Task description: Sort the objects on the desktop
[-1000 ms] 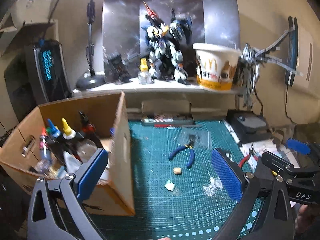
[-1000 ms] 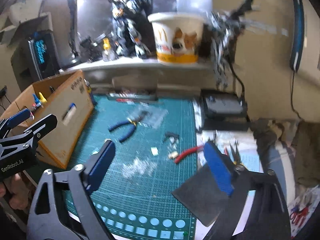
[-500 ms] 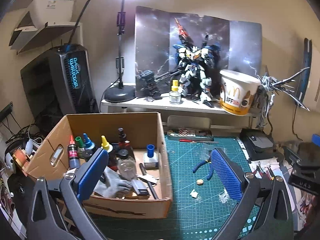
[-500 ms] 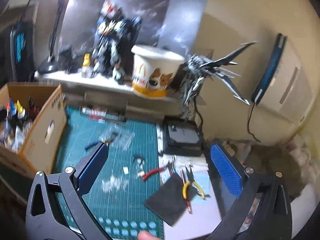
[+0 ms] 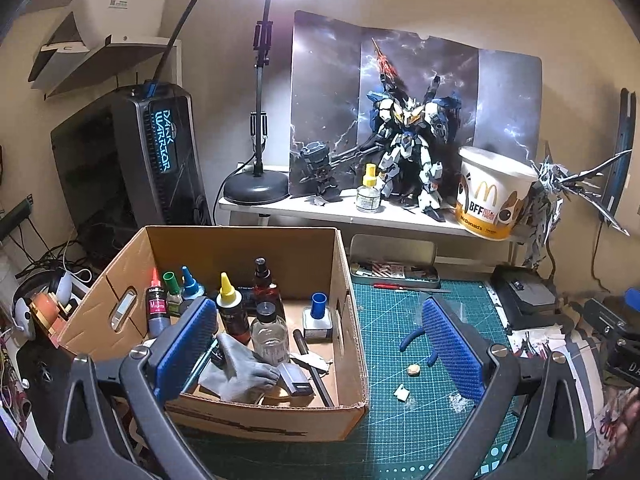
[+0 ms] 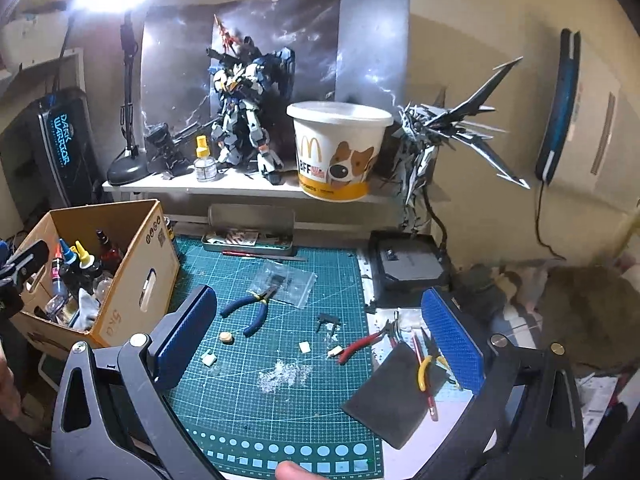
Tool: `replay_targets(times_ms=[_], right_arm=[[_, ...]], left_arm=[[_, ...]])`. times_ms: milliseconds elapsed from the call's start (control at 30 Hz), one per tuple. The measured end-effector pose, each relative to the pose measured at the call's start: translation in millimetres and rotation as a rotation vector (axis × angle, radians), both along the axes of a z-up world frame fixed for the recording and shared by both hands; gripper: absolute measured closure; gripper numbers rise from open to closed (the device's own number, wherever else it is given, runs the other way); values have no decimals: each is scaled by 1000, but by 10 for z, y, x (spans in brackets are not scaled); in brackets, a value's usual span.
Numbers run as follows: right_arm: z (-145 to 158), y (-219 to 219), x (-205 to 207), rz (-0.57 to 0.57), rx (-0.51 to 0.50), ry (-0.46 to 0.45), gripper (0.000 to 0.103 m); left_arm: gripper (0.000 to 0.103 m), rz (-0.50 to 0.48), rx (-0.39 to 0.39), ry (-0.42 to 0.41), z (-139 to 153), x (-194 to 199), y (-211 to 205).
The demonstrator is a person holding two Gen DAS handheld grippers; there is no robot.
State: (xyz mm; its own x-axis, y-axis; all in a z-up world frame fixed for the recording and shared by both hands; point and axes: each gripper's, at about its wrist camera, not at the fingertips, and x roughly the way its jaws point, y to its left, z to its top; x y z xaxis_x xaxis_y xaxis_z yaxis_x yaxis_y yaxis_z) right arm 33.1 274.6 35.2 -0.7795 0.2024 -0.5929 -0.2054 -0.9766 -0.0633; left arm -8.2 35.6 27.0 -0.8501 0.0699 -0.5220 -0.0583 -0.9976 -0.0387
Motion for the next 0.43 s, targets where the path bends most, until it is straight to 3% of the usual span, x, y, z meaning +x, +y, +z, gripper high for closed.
replay_targets(times_ms=[433], right_arm=[[31,-11,17,47,-59,17,0]], left_arm=[[0,-2,-14,-6,-15,7,-13]])
